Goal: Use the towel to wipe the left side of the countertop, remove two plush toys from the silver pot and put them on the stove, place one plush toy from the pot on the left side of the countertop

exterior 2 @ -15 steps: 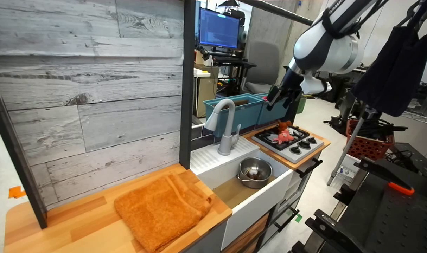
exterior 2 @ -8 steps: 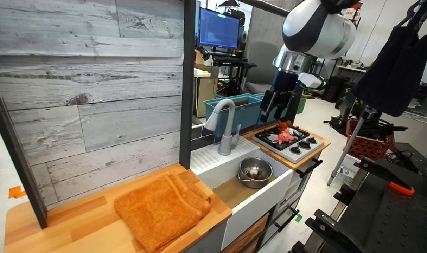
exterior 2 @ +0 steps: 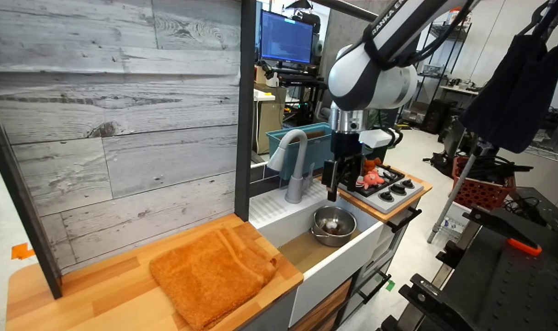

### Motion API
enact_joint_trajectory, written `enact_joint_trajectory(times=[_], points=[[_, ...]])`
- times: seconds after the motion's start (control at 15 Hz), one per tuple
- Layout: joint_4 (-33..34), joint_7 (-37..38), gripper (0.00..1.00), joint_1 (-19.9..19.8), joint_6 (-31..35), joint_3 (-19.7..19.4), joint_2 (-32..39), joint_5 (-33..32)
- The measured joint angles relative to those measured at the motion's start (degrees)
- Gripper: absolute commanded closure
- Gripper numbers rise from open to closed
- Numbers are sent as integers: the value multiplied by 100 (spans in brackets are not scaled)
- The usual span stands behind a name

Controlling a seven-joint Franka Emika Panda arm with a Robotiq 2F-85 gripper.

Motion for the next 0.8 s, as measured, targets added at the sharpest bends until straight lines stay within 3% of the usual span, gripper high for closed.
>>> enact_joint_trajectory(times=[0.07,0.13,0.2,0.27,0.33,0.47,0.67,0.8], points=[[182,106,25,88,-1,-68,180,-13],[361,205,9,161,-9,-134,353,-34],[553,301,22,222,-31,-198,534,-59],[744,407,8,270,-64,-260,711,-91],[939,500,2,306,-100,-321,890,-114],[1310,665,0,352,-121,-448,1242,-136],[1833,816,0,359,-148,-603,1721,-140],[2147,855,21,344,-165,-643,1999,-140]])
